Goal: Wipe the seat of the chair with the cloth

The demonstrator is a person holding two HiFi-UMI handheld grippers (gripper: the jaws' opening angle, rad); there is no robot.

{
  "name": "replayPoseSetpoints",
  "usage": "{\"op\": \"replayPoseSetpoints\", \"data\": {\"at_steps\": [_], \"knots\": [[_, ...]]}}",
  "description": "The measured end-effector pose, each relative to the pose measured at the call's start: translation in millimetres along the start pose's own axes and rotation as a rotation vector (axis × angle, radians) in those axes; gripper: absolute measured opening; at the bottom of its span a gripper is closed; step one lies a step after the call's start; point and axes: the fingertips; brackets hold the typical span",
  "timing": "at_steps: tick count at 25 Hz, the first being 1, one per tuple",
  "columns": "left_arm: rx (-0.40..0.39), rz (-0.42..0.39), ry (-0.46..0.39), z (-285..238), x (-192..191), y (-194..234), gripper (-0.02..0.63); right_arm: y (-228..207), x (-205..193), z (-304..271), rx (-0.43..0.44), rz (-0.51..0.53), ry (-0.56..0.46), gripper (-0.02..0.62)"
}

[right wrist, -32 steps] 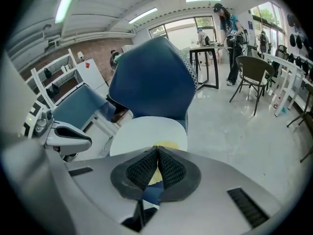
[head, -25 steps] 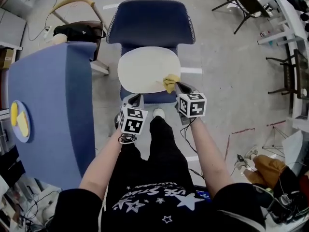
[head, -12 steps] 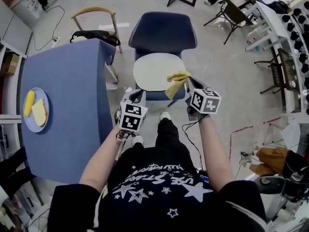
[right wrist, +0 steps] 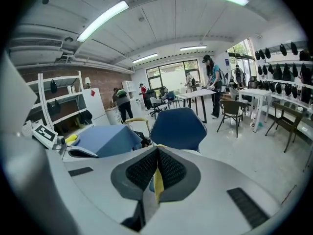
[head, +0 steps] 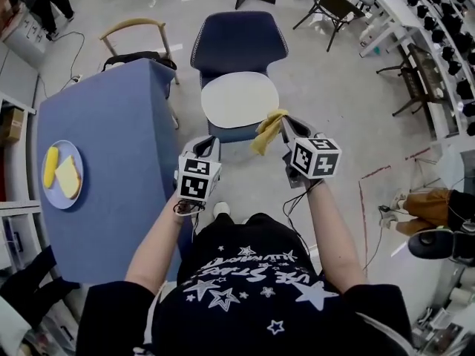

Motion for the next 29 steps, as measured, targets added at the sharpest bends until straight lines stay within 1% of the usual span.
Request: {"op": "replayPoseSetpoints", "data": {"at_steps": [6,10,12,16,22,29], "knots": [[-0.017,-0.004,0.022,2,-5,-23,0.021,-5,-15,23,0.005,-0.027,0.001,0.006],[-0.013,-0.006,0.013,9,-6,-39,0.021,-2,-27,41,0.018,-0.024,0.005,0.006],[-0.012,0.005,0.011,12,-10,-49,0.021,-2,-33,51,0.029,-0.02,0.004,0.006],[-0.004,-0.002,0.019,21,-19,-74,0.021,-4,-41,77,0.052,-0.016,-0.004,0.006],[0.005,0.002,0.024,43,-42,-123,0.021,-4,-64,127,0.087,-0.018,-0.014,0.006],[-0.008,0.005,0.012,78,-69,-195,0.021,-8,-94,200,0.111,-0.008,-0.019,0.006]]}}
Point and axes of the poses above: the fingertips, and each gripper's own axes: z backward along the fingers, y to its left, x out of its top, and after that the axes turned 5 degrees about -x, right-handed
